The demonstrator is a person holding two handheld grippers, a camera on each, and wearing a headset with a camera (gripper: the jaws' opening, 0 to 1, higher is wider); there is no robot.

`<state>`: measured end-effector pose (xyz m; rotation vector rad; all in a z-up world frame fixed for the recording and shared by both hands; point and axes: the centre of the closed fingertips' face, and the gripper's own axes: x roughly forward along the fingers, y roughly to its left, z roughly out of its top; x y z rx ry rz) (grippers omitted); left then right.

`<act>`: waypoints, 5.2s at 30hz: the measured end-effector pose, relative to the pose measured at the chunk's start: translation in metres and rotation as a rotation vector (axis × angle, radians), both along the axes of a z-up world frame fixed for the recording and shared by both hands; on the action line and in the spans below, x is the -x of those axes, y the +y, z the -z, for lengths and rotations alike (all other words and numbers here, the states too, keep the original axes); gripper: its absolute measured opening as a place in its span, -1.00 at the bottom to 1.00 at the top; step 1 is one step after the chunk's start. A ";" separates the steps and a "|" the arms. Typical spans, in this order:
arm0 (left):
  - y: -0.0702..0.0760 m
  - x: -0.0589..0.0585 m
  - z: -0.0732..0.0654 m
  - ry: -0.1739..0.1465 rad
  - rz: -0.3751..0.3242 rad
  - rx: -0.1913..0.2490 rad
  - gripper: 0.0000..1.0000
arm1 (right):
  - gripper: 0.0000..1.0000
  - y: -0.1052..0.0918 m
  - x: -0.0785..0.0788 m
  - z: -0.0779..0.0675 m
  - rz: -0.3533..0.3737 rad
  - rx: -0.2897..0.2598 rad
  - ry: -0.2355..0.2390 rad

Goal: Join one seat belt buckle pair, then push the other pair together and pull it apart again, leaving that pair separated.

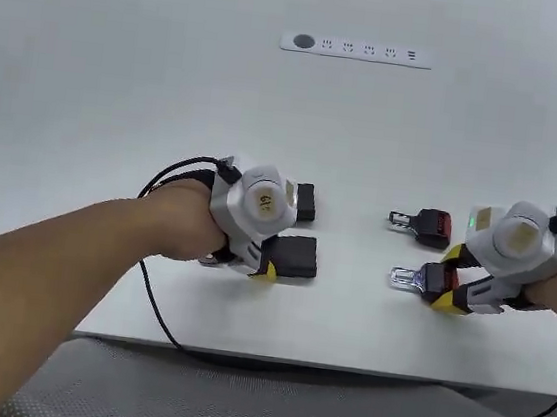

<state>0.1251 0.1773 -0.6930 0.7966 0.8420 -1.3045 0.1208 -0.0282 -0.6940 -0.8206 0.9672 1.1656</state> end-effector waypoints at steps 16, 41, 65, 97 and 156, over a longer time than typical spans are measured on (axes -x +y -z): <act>0.000 -0.001 0.002 0.005 -0.002 -0.004 -0.37 | -0.31 0.045 -0.014 0.000 0.025 -0.074 -0.021; 0.000 0.000 0.001 0.006 -0.018 -0.006 -0.37 | -0.32 0.109 -0.012 -0.001 -0.016 -0.132 -0.063; 0.000 -0.002 0.003 0.014 -0.021 0.006 -0.36 | -0.32 0.121 -0.009 -0.003 -0.039 -0.186 -0.058; 0.000 -0.001 0.002 0.015 -0.014 0.031 -0.37 | -0.34 0.137 -0.010 0.000 -0.109 -0.146 -0.054; 0.003 -0.004 0.000 0.016 -0.052 0.084 -0.36 | -0.33 0.142 -0.011 0.000 -0.098 -0.174 -0.065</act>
